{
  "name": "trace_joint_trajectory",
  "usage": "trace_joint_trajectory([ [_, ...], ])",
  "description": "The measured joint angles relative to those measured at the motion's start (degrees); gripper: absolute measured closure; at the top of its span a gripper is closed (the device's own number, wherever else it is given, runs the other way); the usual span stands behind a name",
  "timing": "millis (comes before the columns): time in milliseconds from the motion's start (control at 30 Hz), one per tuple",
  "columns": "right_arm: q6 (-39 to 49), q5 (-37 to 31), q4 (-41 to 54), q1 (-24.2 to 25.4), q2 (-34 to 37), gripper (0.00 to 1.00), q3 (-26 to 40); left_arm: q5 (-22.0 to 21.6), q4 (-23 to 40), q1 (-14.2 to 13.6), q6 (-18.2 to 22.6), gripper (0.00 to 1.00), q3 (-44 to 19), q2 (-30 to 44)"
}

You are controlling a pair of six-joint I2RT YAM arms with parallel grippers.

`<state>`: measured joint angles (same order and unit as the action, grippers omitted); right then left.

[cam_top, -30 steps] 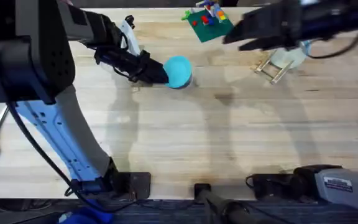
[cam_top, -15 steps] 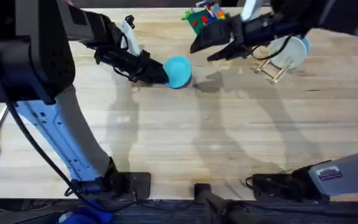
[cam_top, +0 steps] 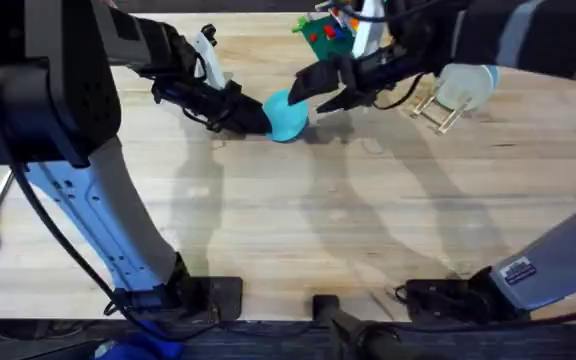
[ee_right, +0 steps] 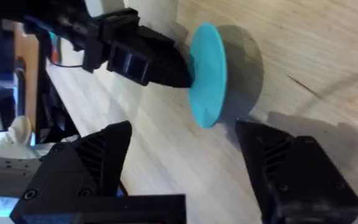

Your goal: Pick up the plates from the table one by one and place each into a slot on the dish rack.

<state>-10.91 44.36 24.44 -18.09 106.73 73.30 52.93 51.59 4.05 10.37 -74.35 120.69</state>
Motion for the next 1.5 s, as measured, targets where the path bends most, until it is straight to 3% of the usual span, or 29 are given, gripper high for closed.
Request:
trace_joint_trajectory([
  [267, -2.6, -3.1, -2.8, -2.8, 3.8, 0.006, 0.0, 0.0, 0.0, 0.0, 0.0, 0.959, 0.0, 0.0],
  [733, -7.7, -4.1, -9.4, -3.2, 7.2, 0.022, 0.1, 0.0, 0.0, 0.0, 0.0, 0.959, 0.0, 0.0],
  [967, -8.7, -4.1, -10.3, -3.7, 8.0, 0.250, 0.2, 0.0, 0.0, 0.0, 0.0, 0.959, 0.0, 0.0],
  [1167, -9.2, -4.1, -10.7, -3.8, 8.0, 0.601, 0.2, 0.0, 0.0, 0.0, 0.0, 0.959, 0.0, 0.0],
  [1433, -9.9, -5.7, -10.6, -3.7, 8.0, 0.899, 0.2, 0.0, 0.0, 0.0, 0.0, 0.959, 0.0, 0.0],
  [1500, -10.2, -5.6, -10.7, -3.7, 8.0, 0.935, 0.2, 0.0, 0.0, 0.0, 0.0, 0.959, 0.0, 0.0],
])
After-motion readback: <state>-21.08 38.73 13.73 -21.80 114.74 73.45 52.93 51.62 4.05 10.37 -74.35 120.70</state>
